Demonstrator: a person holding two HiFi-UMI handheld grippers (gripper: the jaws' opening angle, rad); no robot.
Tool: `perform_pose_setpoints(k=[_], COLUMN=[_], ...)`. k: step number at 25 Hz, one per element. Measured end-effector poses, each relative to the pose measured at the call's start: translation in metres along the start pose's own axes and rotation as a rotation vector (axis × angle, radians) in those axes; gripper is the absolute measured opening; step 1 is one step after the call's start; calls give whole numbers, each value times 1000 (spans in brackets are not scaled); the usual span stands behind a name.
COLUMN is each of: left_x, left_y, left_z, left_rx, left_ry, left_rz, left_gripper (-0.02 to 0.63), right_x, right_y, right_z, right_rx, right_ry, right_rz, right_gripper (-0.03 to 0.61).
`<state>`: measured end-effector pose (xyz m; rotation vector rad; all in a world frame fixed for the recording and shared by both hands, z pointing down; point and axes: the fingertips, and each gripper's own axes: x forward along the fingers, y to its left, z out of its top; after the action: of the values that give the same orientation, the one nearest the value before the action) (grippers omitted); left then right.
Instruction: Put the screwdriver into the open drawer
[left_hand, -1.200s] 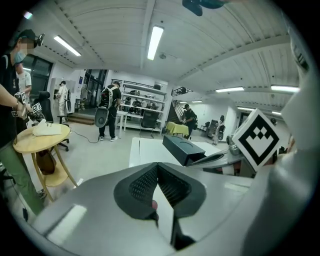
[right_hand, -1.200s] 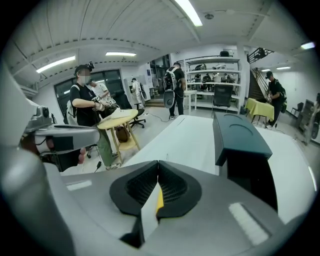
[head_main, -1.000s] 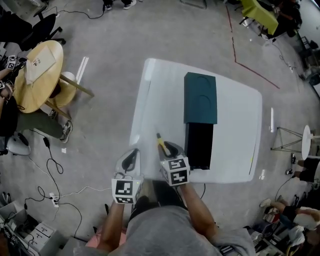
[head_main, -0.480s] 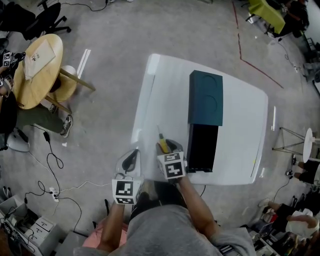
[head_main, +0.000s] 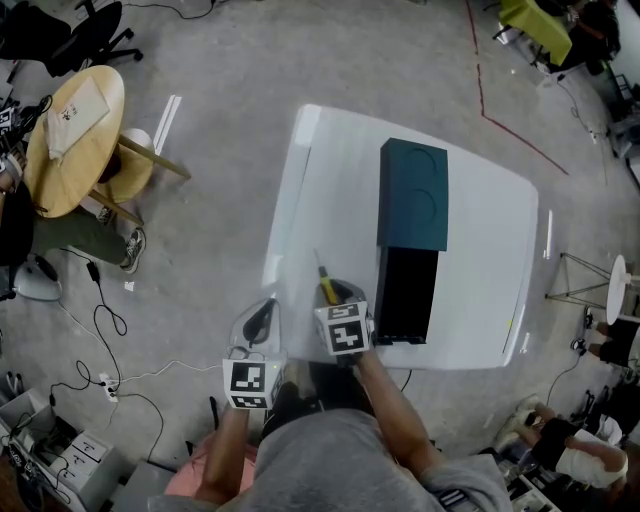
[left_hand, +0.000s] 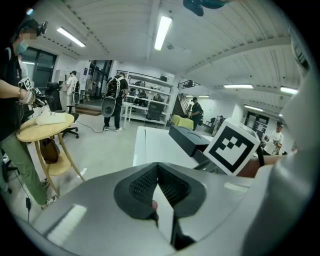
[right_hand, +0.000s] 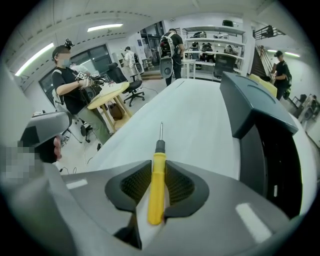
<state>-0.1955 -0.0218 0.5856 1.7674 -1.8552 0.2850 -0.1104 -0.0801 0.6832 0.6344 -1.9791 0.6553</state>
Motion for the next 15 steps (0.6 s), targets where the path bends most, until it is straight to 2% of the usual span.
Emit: perform_pose_setpoints(k=[8, 15], left_x=[-5, -9], left_y=[8, 4], left_z=[0, 6], left_rx=[-6, 9], left_ry=[-3, -24], left_rz=[15, 11], left_gripper=[12, 12], right_x=[1, -13], right_y=[3, 0], right_z=[2, 16], right_rx=[16, 24], right_ry=[-10, -87], right_rz=[13, 11], right_gripper=[83, 83])
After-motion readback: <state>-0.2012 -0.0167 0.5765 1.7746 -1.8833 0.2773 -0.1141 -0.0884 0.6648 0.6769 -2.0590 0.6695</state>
